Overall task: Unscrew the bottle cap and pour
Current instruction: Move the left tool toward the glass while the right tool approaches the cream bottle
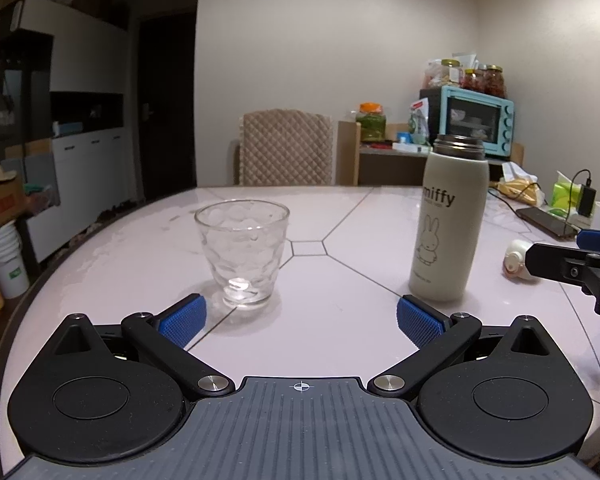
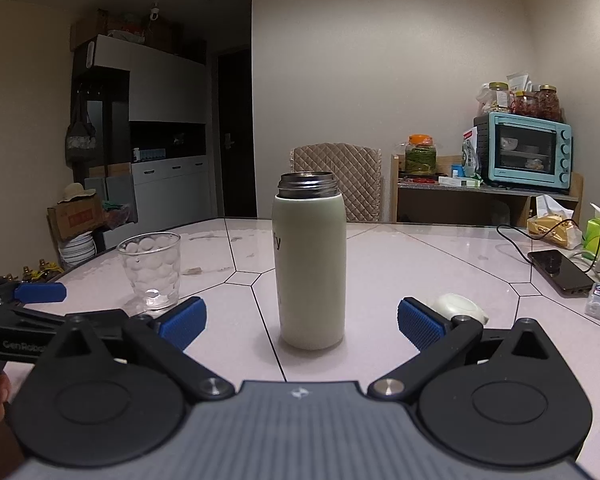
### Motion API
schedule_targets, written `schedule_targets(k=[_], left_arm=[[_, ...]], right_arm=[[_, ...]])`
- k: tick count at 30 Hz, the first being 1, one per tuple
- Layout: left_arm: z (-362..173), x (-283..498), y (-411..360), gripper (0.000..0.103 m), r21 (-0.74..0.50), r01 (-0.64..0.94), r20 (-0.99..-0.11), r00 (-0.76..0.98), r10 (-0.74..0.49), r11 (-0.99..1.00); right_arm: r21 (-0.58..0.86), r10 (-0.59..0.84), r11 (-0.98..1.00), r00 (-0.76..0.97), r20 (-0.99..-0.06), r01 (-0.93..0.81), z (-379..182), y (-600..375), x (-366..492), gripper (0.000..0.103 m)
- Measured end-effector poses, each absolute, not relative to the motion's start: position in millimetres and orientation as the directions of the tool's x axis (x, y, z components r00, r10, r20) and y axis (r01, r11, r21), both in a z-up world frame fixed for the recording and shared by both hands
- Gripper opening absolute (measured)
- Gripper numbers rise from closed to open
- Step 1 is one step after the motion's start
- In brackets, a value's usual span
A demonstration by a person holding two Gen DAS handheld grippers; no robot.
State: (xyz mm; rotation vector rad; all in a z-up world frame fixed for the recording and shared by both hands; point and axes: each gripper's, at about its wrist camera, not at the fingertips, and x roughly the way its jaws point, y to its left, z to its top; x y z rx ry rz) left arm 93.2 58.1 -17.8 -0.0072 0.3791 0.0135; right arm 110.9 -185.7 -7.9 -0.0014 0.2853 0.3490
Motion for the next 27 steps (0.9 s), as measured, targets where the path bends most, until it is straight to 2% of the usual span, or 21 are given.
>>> schedule_targets(k=[27], left_arm=[[-25.6,144.8,84.3,0.103,0.001,-0.034,-0.389,0.921,0.031,0.999]], right_arm=[[0.051,0.341,0.938,0.892,-0.295,-0.342,-15.8,-167.9,151.7,0.103]])
